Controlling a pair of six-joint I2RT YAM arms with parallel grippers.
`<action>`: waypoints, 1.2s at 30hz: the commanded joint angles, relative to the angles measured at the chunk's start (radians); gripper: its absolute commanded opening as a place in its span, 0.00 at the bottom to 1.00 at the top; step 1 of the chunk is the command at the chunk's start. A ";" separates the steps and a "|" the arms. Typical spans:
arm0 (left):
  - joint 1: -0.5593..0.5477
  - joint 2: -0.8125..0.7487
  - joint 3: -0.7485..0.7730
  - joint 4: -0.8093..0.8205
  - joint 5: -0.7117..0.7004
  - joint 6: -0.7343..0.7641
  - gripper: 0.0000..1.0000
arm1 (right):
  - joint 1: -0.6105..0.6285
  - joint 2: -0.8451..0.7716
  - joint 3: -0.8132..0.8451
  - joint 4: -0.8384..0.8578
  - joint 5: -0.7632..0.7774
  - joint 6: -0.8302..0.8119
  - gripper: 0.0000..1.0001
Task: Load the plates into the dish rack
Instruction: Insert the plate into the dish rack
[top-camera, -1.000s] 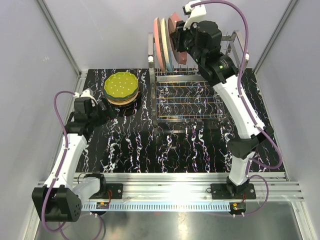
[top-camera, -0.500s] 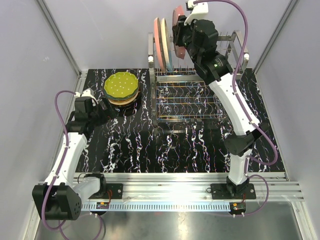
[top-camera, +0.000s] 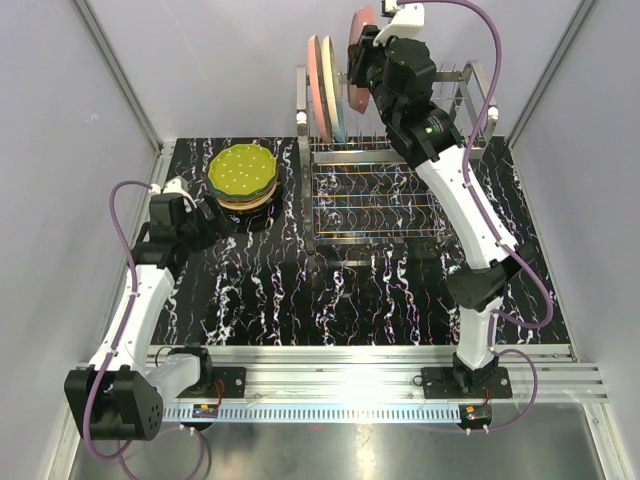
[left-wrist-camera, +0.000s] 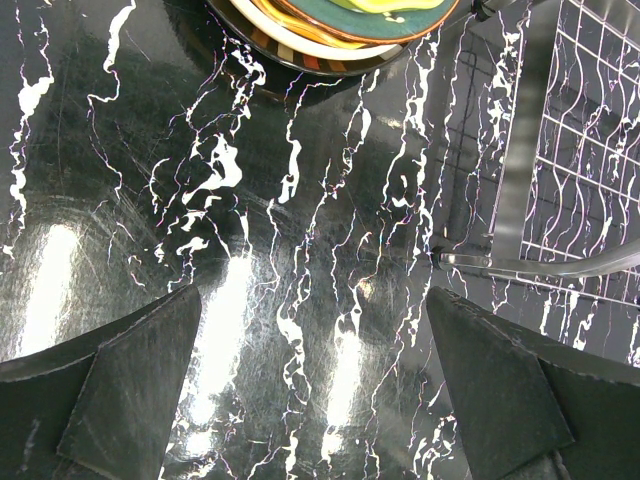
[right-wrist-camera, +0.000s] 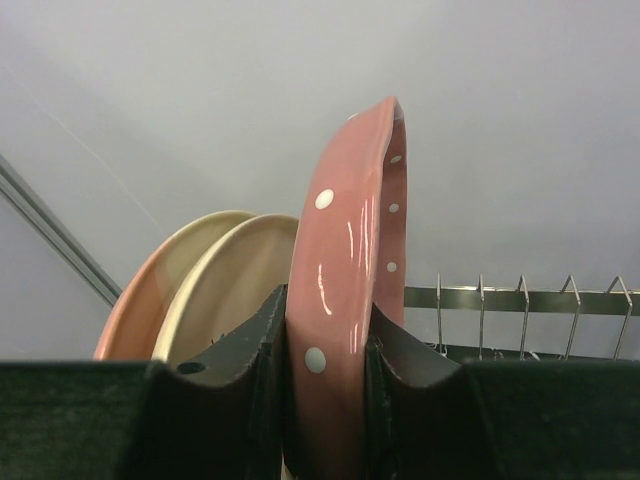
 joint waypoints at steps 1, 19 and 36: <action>0.004 -0.002 0.015 0.040 0.025 0.010 0.99 | 0.001 -0.050 0.033 0.215 0.013 0.035 0.00; 0.004 -0.005 0.017 0.040 0.030 0.010 0.99 | 0.037 -0.173 -0.253 0.329 0.043 0.027 0.00; 0.004 -0.008 0.014 0.042 0.033 0.010 0.99 | 0.116 -0.159 -0.138 0.327 0.065 -0.091 0.00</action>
